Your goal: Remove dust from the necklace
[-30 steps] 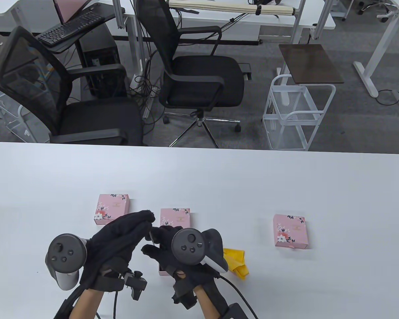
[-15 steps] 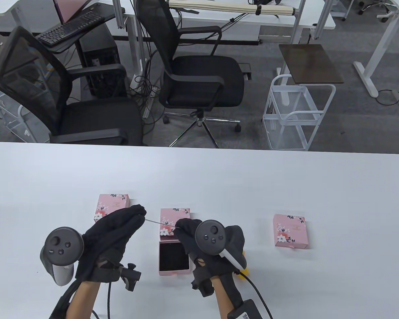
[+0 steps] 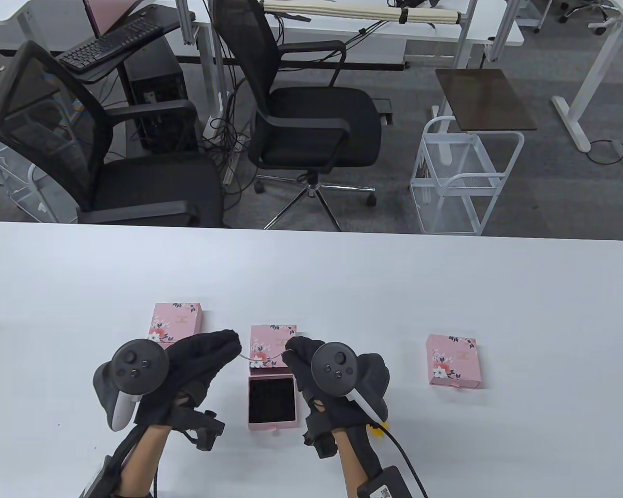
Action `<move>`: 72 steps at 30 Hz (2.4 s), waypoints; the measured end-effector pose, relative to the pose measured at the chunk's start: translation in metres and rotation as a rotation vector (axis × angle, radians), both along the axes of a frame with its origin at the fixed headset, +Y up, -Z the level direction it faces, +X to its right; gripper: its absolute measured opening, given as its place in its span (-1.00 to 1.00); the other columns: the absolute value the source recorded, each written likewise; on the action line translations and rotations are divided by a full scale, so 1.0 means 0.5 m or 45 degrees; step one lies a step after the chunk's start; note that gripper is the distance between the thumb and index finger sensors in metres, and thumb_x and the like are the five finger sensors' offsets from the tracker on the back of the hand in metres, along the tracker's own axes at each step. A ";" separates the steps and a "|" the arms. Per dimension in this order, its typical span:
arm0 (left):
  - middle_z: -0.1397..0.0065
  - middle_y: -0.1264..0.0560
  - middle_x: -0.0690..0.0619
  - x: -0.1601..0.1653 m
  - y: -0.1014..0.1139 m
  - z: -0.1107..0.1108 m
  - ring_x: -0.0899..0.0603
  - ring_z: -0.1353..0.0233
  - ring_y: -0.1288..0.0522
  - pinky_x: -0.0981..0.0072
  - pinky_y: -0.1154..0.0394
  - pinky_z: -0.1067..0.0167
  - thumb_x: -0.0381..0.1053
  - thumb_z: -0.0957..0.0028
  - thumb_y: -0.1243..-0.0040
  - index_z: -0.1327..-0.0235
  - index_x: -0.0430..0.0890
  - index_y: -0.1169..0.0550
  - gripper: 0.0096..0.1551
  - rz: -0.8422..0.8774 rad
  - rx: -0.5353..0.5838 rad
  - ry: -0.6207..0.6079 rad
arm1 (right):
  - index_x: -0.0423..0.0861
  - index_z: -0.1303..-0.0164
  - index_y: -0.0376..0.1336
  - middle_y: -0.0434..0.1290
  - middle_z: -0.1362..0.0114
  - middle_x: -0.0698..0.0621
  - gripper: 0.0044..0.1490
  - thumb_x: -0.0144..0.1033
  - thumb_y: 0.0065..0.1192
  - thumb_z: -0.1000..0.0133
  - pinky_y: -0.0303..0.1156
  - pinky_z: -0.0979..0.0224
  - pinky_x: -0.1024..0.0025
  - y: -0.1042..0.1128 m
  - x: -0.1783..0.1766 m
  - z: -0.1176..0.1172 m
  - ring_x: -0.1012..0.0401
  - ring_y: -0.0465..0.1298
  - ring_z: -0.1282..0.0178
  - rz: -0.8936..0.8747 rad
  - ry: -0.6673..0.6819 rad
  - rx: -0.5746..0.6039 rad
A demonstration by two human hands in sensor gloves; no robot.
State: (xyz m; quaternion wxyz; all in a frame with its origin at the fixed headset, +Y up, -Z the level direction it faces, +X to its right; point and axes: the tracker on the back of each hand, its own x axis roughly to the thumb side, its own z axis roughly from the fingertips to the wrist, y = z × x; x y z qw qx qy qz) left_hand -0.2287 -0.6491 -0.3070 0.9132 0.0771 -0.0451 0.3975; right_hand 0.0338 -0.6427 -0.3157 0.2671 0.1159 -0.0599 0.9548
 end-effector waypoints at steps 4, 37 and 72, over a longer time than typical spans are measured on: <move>-0.22 -0.76 0.05 0.031 -0.043 -0.015 -0.09 -0.23 -0.66 0.02 -0.59 -0.15 0.14 -0.08 -0.48 -0.07 0.10 -0.76 -0.65 -0.105 -0.092 -0.036 | -0.14 -0.34 0.39 0.59 -0.19 -0.17 -0.56 -0.20 0.32 -0.34 0.50 -0.20 0.03 -0.011 -0.009 -0.003 -0.08 0.59 -0.04 0.023 0.017 -0.040; -0.28 -0.73 0.04 0.106 -0.172 -0.041 -0.13 -0.31 -0.62 -0.03 -0.55 -0.22 0.11 -0.09 -0.47 -0.12 0.09 -0.74 -0.64 -0.582 -0.299 -0.199 | -0.18 -0.37 0.37 0.59 -0.21 -0.19 -0.56 -0.24 0.28 -0.36 0.50 -0.20 0.02 -0.145 -0.066 -0.036 -0.09 0.59 -0.05 0.262 0.065 -0.387; -0.82 -0.03 -0.08 0.107 -0.231 -0.056 -0.36 -0.68 0.03 -0.28 -0.09 -0.55 0.20 -0.30 0.02 -0.70 0.10 -0.20 -0.30 -0.672 -0.297 -0.210 | -0.08 -0.62 0.18 0.32 -0.54 -0.38 -0.30 -0.19 0.41 -0.31 0.36 -0.37 -0.12 -0.155 -0.076 0.025 -0.27 0.40 -0.33 0.638 0.116 -0.525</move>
